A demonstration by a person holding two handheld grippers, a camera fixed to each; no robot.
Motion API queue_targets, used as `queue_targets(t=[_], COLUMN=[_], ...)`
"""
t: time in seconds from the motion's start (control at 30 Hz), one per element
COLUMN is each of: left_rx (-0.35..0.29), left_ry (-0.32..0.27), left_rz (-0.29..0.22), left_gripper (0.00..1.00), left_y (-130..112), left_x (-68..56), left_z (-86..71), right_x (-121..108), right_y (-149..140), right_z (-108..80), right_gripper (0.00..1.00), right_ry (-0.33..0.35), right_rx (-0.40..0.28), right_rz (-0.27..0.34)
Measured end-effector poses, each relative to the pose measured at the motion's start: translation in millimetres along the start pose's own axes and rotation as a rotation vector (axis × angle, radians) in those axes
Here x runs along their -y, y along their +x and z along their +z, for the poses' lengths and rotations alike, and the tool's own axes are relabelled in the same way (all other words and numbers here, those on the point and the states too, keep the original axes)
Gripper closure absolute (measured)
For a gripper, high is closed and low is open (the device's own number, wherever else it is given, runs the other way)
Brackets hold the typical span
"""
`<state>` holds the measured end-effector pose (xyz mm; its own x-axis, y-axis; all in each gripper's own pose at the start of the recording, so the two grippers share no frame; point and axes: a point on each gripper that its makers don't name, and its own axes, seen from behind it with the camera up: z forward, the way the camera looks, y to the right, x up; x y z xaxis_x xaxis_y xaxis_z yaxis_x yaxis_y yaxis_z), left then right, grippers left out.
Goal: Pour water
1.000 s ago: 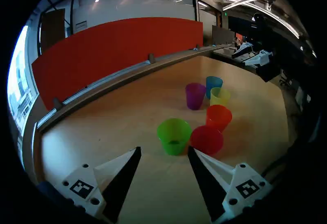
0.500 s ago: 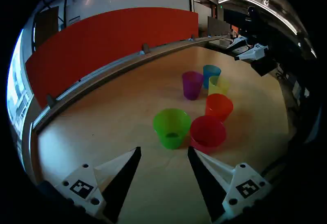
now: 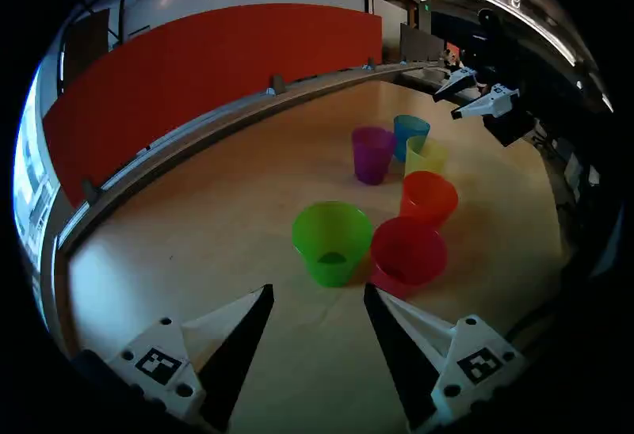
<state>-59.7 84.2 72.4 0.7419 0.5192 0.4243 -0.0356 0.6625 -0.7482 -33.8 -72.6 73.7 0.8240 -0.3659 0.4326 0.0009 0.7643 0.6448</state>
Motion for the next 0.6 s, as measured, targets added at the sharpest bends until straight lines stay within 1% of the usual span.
queue_targets(t=[0.27, 0.6], left_rx=[0.013, 0.025], left_ry=[-0.011, -0.041], left_rz=[0.007, 0.020], left_gripper=[0.16, 0.16], left_y=[-3.8, -2.8], left_x=[-1.9, -9.5], left_z=[9.1, 19.6], right_x=[-3.8, -7.1], right_y=[-6.6, -14.3], right_z=[9.1, 20.7], right_gripper=[0.00, 0.00], right_ry=[-0.001, 0.003], right_rx=[0.011, 0.026], right_rz=[0.000, 0.001])
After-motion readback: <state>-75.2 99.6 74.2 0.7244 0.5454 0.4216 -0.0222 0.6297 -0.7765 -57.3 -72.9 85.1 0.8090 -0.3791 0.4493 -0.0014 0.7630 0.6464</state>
